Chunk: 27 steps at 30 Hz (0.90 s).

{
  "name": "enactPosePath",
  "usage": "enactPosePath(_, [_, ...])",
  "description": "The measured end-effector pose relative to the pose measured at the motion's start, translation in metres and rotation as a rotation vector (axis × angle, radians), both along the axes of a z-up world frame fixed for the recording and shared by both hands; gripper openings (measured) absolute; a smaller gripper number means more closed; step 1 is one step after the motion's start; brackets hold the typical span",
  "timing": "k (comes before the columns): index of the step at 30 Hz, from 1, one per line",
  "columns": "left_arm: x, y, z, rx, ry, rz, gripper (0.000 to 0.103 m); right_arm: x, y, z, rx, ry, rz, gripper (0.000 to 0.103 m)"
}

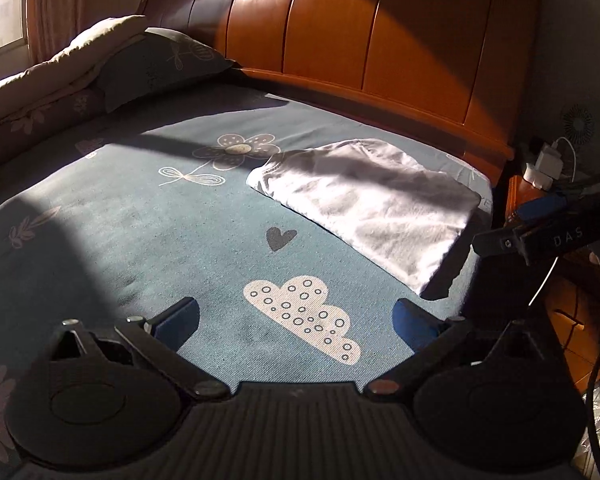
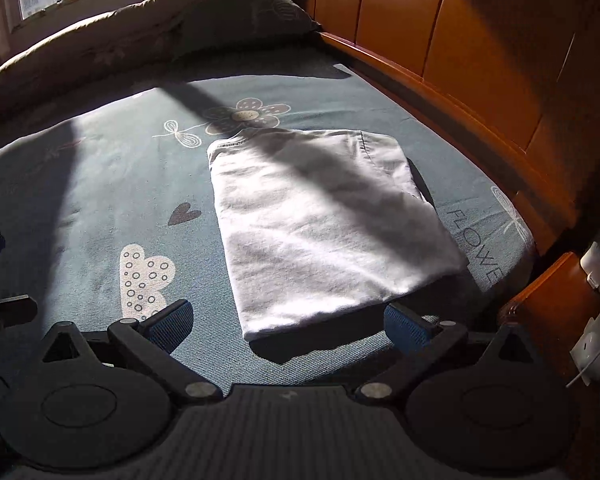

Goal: Fold clothes

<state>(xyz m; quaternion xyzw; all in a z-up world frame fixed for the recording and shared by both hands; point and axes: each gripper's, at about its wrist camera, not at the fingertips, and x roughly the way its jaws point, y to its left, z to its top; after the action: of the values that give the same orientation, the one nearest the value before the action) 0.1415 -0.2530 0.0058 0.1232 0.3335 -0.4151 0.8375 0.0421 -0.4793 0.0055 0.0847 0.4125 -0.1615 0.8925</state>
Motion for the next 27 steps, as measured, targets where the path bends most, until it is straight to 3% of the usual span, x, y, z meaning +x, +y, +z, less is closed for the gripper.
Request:
enactPosePath(5, [-0.016, -0.004, 0.007, -0.044, 0.040, -0.005, 0.102, -0.031, 0.025, 0.002, 0.029, -0.019, -0.017, 0.103])
enactPosePath(13, [-0.043, 0.002, 0.016, -0.014, 0.041, 0.027, 0.102, -0.070, 0.064, 0.007, 0.025, -0.048, -0.088, 0.103])
enactPosePath(21, [-0.067, 0.025, 0.019, 0.014, 0.038, 0.087, 0.102, -0.094, 0.090, 0.017, -0.065, -0.082, -0.087, 0.103])
enactPosePath(27, [-0.080, 0.035, 0.024, 0.030, 0.007, 0.097, 0.102, -0.104, 0.103, 0.015, -0.030, -0.087, -0.073, 0.103])
